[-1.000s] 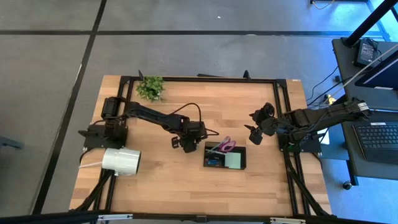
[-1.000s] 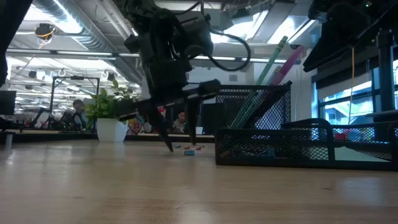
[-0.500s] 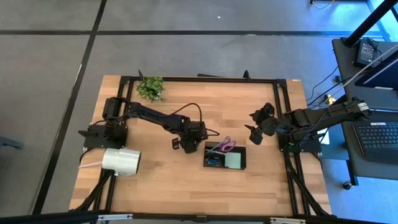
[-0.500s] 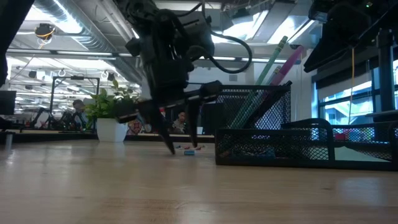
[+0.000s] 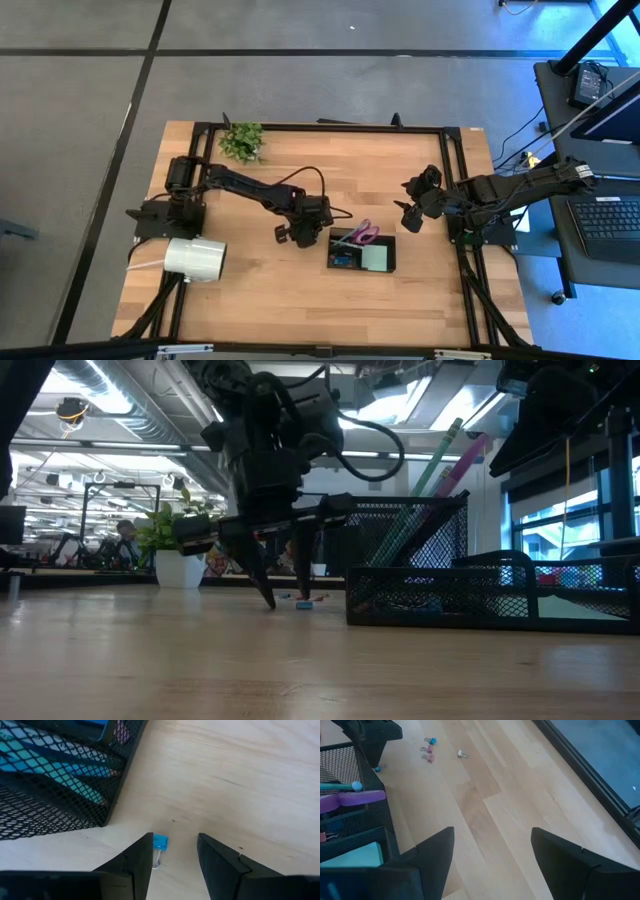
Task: Pick and place office supplies into organizer
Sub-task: Put the top blue binder clip into the desk organizer
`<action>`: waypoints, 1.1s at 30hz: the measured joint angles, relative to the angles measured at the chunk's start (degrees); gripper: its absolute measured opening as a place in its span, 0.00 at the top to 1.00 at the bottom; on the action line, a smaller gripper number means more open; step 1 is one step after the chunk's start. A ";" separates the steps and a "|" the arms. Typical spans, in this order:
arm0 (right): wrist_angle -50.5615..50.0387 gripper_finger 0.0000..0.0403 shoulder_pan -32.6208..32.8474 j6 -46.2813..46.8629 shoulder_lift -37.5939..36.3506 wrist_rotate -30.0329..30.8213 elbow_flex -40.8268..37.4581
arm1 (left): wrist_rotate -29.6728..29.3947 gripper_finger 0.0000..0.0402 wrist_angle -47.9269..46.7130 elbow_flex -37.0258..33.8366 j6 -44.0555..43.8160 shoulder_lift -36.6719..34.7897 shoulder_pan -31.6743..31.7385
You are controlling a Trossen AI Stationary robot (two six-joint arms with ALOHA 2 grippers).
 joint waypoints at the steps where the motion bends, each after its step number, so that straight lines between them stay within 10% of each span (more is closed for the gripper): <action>1: 0.01 0.33 0.00 0.00 0.00 0.00 0.00 | -0.02 0.63 -0.15 0.00 0.02 0.00 -0.02; 33: -1.91 0.33 -0.02 -1.49 0.00 -0.02 0.00 | -0.79 0.64 -5.56 0.24 -8.64 1.83 -1.23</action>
